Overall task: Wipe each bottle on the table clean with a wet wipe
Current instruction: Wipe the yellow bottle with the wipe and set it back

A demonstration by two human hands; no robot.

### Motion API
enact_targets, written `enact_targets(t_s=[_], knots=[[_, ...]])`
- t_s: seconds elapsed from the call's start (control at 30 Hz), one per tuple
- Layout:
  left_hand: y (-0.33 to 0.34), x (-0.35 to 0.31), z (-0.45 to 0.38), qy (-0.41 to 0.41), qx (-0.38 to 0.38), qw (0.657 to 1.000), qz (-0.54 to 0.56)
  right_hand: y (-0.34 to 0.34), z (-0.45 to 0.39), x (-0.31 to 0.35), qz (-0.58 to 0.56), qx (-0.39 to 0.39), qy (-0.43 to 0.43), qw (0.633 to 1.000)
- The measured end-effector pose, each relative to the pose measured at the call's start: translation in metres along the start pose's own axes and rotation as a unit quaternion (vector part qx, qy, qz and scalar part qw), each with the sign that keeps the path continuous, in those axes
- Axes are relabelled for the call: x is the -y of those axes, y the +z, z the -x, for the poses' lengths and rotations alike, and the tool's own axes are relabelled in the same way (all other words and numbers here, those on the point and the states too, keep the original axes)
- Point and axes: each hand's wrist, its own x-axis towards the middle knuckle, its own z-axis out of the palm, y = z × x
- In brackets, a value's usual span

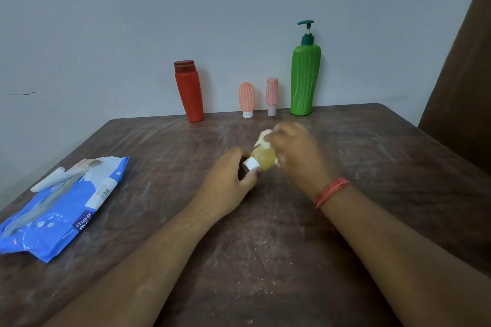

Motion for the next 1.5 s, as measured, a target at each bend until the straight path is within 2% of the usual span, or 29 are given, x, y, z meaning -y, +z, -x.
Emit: enact_targets(t_s=[0.07, 0.13, 0.23, 0.33, 0.43, 0.57, 0.63, 0.7, 0.77, 0.8, 0.9, 0.97, 1.03, 1.13, 1.2, 1.3, 1.4, 1.43, 1.5], knots=[[0.002, 0.000, 0.000, 0.002, 0.002, 1.000, -0.007, -0.003, -0.001, -0.016, -0.009, -0.028, 0.057, 0.998], [0.003, 0.001, 0.000, 0.000, -0.002, 1.000, -0.009, -0.002, 0.003, -0.014, -0.027, -0.023, 0.067, 0.997], [0.001, 0.005, 0.000, -0.010, -0.015, 1.000, -0.003, 0.002, 0.012, 0.011, -0.074, 0.012, -0.010, 0.997], [-0.003, 0.004, -0.001, -0.008, -0.026, 1.000, 0.010, 0.004, 0.009, 0.018, -0.050, 0.036, -0.074, 0.995], [-0.005, 0.000, -0.001, -0.004, -0.034, 0.999, -0.003, 0.001, 0.002, -0.003, -0.014, -0.003, 0.003, 1.000], [-0.003, -0.004, -0.001, -0.002, -0.025, 1.000, -0.015, -0.001, 0.008, -0.019, -0.048, -0.051, 0.084, 0.994], [-0.004, -0.005, -0.001, 0.000, -0.031, 0.999, -0.006, 0.001, 0.010, -0.003, -0.077, -0.052, 0.053, 0.994], [-0.007, -0.004, -0.001, 0.003, -0.038, 0.999, 0.003, 0.005, 0.011, 0.015, -0.069, -0.023, -0.050, 0.996], [-0.009, -0.004, 0.000, 0.003, -0.042, 0.999, 0.009, 0.007, 0.010, 0.017, -0.051, 0.018, -0.095, 0.994], [-0.010, -0.004, 0.000, 0.000, -0.045, 0.999, 0.012, 0.005, 0.007, 0.011, -0.040, 0.020, -0.079, 0.996], [-0.009, -0.005, 0.000, -0.006, -0.050, 0.998, 0.023, -0.002, 0.004, -0.017, -0.050, -0.044, 0.057, 0.996], [-0.006, -0.007, 0.000, 0.001, -0.048, 0.998, 0.026, -0.004, 0.006, -0.026, -0.063, -0.082, 0.110, 0.989], [-0.005, -0.009, -0.001, 0.005, -0.053, 0.998, 0.028, -0.001, 0.007, -0.016, -0.066, -0.091, 0.077, 0.991], [-0.006, -0.009, -0.002, 0.007, -0.065, 0.997, 0.038, 0.006, 0.010, 0.014, -0.052, -0.034, -0.051, 0.997], [-0.009, -0.009, -0.001, 0.005, -0.071, 0.997, 0.038, 0.005, 0.006, 0.016, -0.038, -0.009, -0.071, 0.997], [-0.010, -0.008, 0.001, -0.002, -0.080, 0.996, 0.042, -0.001, 0.002, -0.006, -0.060, -0.076, 0.011, 0.995], [-0.007, -0.010, 0.000, 0.002, -0.080, 0.996, 0.043, -0.004, 0.005, -0.017, -0.096, -0.142, 0.114, 0.979], [-0.006, -0.011, -0.001, 0.004, -0.082, 0.996, 0.042, -0.002, 0.006, -0.013, -0.099, -0.148, 0.104, 0.979], [-0.005, -0.011, -0.003, 0.005, -0.088, 0.995, 0.045, 0.003, 0.008, 0.007, -0.087, -0.126, 0.013, 0.988]])
